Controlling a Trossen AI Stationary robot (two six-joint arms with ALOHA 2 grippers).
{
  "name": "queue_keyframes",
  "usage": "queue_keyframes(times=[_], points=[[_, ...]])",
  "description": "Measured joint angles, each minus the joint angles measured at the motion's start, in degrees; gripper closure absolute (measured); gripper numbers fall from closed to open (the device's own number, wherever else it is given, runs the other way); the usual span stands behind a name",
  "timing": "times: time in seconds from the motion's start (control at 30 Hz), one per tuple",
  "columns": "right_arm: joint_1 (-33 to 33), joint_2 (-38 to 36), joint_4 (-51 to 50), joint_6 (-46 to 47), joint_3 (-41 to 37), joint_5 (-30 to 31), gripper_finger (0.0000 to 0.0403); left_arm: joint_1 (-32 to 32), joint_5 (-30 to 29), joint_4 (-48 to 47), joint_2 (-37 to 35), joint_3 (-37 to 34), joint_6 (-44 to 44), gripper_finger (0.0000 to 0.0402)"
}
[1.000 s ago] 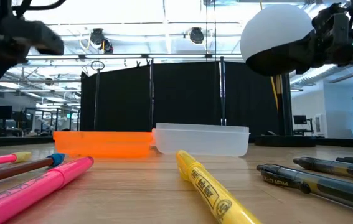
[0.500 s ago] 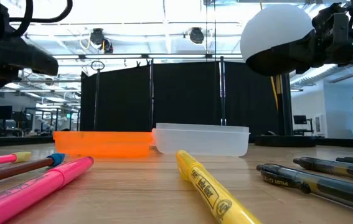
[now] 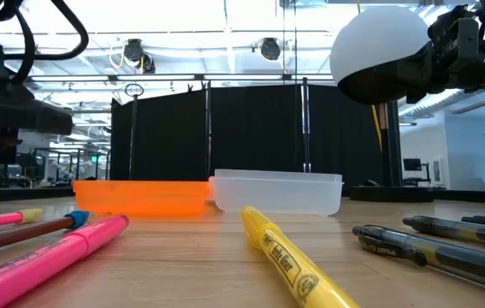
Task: Pick & place school supplies into a supply box
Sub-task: Put the black scissors into the supply box
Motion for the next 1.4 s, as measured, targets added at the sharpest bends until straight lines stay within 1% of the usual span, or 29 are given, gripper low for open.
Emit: queue_keyframes(times=[0.23, 0.33, 0.53, 0.63, 0.73, 0.87, 0.97, 1.13, 1.23, 1.4], points=[[0.0, 0.0, -0.1, 0.2, 0.0, 0.0, 0.0403, 0.0, -0.2, 3.4, -0.2, -3.1, 1.0, 0.0228], [0.0, 0.0, -0.1, 0.2, 0.0, 0.0, 0.0403, 0.0, -0.4, 6.0, -0.4, -4.2, 1.7, 0.0255], [0.0, 0.0, -0.5, 0.2, 0.0, 0.0, 0.0403, 0.0, -0.4, 6.8, -0.4, -4.3, 3.0, 0.0349], [0.0, 0.0, -0.7, 0.2, 0.0, 0.0, 0.0403, 0.1, -0.2, 6.6, -0.5, -4.2, 4.3, 0.0353], [0.0, 0.0, -1.1, 0.2, 0.0, 0.0, 0.0403, 0.0, -1.4, 4.3, -0.3, -2.9, 5.0, 0.0353], [0.0, 0.0, -1.3, 0.2, 0.0, 0.0, 0.0403, 0.0, -2.2, -3.0, -1.5, 0.3, 6.7, 0.0354], [0.0, 0.0, -1.3, 0.2, 0.0, 0.0, 0.0403, 0.0, -5.1, -10.7, -3.3, 4.4, 6.9, 0.0374], [0.0, 0.0, -1.3, 0.2, 0.0, 0.0, 0.0403, -0.3, -10.2, -17.4, -3.9, 11.6, 9.4, 0.0374], [0.0, 0.0, -1.3, 0.2, 0.0, 0.0, 0.0403, 0.8, -11.9, -18.5, -4.0, 15.9, 11.9, 0.0374], [0.0, 0.0, -1.4, 0.2, 0.0, 0.0, 0.0403, 5.2, -18.2, -18.2, -4.0, 23.0, 19.9, 0.0374]])
